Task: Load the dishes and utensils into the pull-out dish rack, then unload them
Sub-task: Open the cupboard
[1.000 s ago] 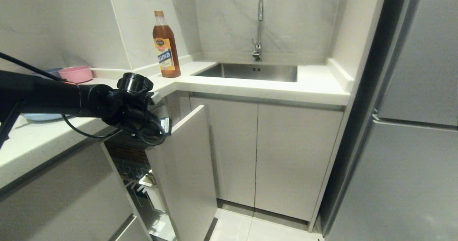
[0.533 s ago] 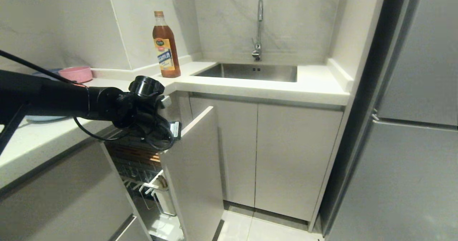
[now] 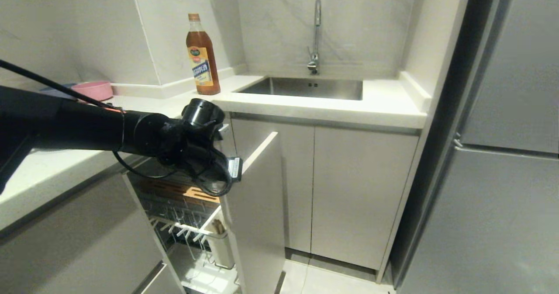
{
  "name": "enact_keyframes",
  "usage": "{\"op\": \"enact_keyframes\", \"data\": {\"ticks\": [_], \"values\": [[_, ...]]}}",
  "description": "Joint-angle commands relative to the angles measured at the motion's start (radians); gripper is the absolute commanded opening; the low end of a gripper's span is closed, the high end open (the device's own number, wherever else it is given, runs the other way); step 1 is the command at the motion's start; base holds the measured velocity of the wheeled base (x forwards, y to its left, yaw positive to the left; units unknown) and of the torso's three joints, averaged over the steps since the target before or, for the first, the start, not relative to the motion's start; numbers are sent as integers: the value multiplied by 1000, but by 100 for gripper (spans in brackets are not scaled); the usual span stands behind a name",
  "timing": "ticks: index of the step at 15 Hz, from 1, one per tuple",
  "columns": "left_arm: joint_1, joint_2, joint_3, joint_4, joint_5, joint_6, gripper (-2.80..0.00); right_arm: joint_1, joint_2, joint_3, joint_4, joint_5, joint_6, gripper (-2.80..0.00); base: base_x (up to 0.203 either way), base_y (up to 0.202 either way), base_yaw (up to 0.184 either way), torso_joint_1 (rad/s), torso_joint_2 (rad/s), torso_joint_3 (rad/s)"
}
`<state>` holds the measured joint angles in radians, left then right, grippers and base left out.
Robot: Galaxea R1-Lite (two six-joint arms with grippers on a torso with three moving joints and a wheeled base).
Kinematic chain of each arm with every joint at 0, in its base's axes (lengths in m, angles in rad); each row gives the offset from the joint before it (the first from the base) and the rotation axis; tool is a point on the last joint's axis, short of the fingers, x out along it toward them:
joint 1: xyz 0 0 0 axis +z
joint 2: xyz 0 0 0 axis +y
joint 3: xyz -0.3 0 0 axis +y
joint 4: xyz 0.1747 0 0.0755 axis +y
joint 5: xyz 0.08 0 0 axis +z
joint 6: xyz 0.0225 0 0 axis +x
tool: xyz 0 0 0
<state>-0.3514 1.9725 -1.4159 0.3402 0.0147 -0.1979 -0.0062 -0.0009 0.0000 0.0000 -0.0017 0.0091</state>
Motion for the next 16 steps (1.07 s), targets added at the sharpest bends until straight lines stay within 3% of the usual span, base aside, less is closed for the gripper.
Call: {"op": "enact_keyframes", "data": {"ticks": [1,7,10,16], "values": [[-32,-19,15,2,1,-9,-280,0,1,0,0,0,0,-280,0,0,0,0,0,0],[-92,-43,43,-1,-8,-40,-280,0,1,0,0,0,0,-280,0,0,0,0,0,0],[-105,-62,49,1,-127,-87,-280,0,1,0,0,0,0,-280,0,0,0,0,0,0],[-146,-75,54,0,-211,-164,-280,0,1,0,0,0,0,-280,0,0,0,0,0,0]]}}
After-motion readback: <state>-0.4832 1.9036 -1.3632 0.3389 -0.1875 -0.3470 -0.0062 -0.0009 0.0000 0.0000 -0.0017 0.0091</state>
